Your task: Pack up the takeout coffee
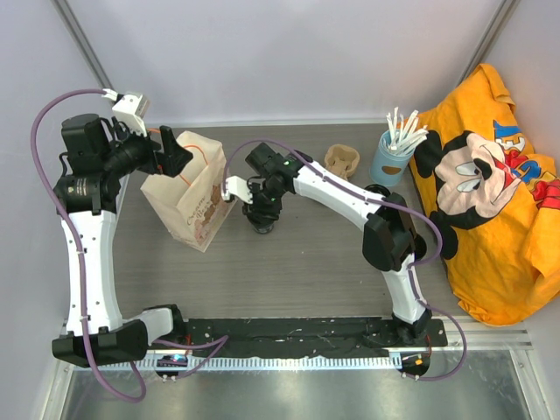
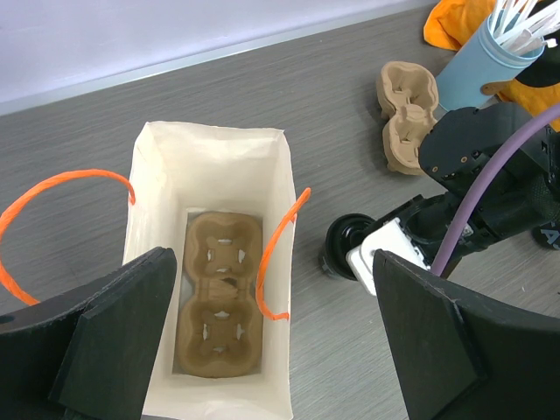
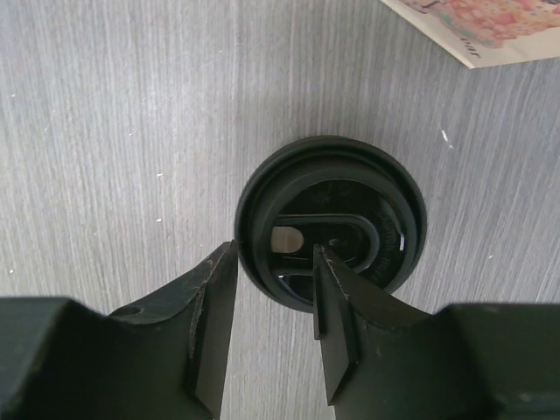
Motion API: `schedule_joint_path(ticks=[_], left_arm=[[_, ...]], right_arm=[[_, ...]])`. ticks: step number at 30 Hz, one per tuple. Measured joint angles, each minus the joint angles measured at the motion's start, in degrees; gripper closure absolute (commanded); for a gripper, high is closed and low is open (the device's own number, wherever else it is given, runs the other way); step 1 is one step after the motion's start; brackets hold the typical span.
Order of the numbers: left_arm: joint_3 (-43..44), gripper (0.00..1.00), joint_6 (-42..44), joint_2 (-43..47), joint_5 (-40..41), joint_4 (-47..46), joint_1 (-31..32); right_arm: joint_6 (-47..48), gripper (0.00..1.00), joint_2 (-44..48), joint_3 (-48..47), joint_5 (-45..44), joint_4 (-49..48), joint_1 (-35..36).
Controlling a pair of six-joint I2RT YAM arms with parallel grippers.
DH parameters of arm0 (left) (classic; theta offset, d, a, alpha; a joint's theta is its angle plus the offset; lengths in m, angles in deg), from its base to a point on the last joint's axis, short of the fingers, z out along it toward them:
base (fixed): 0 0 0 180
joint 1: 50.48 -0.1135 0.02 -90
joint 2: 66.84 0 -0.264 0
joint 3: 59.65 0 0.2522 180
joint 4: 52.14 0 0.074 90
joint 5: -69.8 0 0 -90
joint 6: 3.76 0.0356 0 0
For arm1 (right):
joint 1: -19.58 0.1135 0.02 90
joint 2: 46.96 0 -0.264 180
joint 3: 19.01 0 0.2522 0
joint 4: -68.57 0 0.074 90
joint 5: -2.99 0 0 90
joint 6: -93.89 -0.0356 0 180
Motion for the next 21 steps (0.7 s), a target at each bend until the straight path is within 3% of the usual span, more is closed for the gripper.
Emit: schedule_joint_path(ticks=[9, 16, 19, 21], left_arm=[[-0.2, 0.00, 0.0, 0.0, 0.0, 0.0, 0.0], [-0.3, 0.00, 0.0, 0.0, 0.0, 0.0, 0.0], [-0.4, 0.00, 0.0, 0.0, 0.0, 0.0, 0.0], [-0.5, 0.00, 0.0, 0.0, -0.2, 0.0, 0.0]], right_arm=[[0.7, 0.61, -0.1, -0.4, -0.1, 2.3, 0.8], [0.9, 0.72, -0.3, -0.4, -0.2, 2.9, 0.9], [0.9, 0.81, -0.5, -0.4, -0.4, 3.1, 0.9], [1.0, 0.92, -0.6, -0.4, -0.5, 3.1, 0.9]])
